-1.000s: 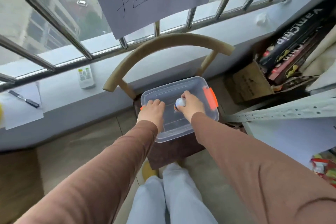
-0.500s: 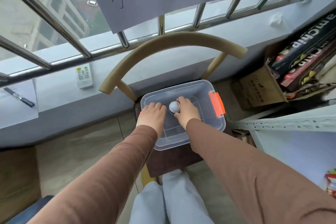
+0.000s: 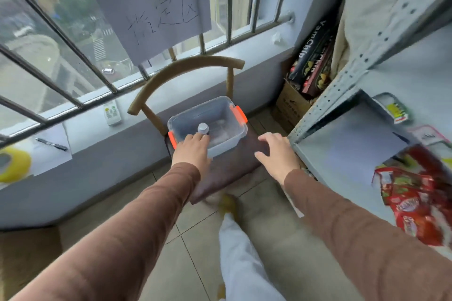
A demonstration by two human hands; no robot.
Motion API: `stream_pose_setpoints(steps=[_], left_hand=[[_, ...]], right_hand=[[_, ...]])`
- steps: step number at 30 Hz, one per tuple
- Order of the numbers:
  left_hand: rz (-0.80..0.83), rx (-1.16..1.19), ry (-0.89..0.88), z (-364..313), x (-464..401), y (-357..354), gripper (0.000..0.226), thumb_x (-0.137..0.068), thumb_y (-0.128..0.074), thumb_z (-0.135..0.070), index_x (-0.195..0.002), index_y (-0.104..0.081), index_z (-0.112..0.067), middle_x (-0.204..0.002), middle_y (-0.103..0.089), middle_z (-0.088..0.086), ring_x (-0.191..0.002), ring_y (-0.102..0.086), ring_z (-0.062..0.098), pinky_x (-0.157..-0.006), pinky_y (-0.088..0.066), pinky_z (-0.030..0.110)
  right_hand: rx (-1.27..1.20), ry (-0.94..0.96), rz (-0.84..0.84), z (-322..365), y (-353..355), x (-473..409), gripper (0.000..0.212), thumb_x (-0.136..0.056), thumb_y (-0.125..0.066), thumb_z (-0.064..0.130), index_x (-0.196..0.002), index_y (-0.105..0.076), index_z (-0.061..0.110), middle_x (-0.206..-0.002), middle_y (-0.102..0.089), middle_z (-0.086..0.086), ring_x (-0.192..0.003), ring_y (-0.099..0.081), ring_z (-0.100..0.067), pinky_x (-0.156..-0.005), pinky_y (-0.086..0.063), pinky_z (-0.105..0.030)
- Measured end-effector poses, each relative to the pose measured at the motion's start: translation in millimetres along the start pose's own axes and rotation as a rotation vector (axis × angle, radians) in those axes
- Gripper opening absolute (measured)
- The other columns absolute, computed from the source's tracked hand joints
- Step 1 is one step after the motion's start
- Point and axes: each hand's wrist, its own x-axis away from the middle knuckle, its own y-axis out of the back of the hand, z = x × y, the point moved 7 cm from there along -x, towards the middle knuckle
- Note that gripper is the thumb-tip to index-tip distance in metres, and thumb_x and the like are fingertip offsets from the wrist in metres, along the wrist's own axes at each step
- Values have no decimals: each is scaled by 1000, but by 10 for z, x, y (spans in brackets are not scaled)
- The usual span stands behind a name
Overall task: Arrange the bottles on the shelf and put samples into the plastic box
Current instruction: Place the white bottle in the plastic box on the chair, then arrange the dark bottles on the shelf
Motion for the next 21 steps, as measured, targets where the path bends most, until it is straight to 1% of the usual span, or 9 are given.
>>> stream_pose_setpoints(steps=[4, 9, 12, 16, 19, 21], left_hand=[[-51, -7, -106, -782, 728, 195, 53, -84, -65, -37, -131, -47, -19, -126, -51, 4, -120, -45, 28, -95, -43, 42], [-90, 4, -225, -1834, 1543, 391, 47, -83, -64, -36, -124, -50, -18, -126, -52, 5, -119, -45, 29, -96, -43, 43], [-118, -15, -310, -2484, 1952, 483, 48, -83, -64, -38, -126, -50, -20, -127, -52, 4, -118, -46, 28, -95, -44, 41], [-125, 16, -373, -3308, 2400, 498, 53, -83, -67, -42, -129, -50, -23, -129, -52, 1, -118, -47, 25, -97, -46, 41], [-169, 49, -418, -3988, 2746, 460, 54, -83, -68, -42, -131, -49, -25, -132, -52, -1, -118, -47, 23, -97, -45, 39], [-185, 78, -436, -4445, 2985, 413, 55, -83, -69, -41, -132, -49, -24, -133, -52, -1, -118, -47, 23, -98, -45, 38]], right_hand=[[76, 6, -62, -310, 588, 938, 38, -89, -65, 30, -125, -56, 22, -128, -57, -5, -120, -47, -27, -100, -43, -39], [152, -41, -94, -809, 1198, 2078, 42, -88, -65, 33, -127, -54, 22, -127, -56, -3, -117, -45, -28, -94, -42, -39], [179, -78, -117, -1199, 1521, 2642, 43, -88, -65, 36, -127, -55, 22, -127, -56, -4, -116, -46, -29, -96, -43, -41], [143, -96, -164, -1714, 1937, 3285, 45, -87, -65, 35, -128, -54, 20, -129, -55, -6, -120, -45, -29, -100, -42, -43], [142, -79, -205, -2142, 2259, 3793, 46, -88, -65, 36, -130, -52, 21, -132, -54, -3, -123, -42, -27, -103, -38, -38], [138, -66, -235, -2457, 2473, 4149, 46, -88, -65, 37, -130, -53, 22, -129, -55, -2, -121, -42, -26, -100, -35, -35]])
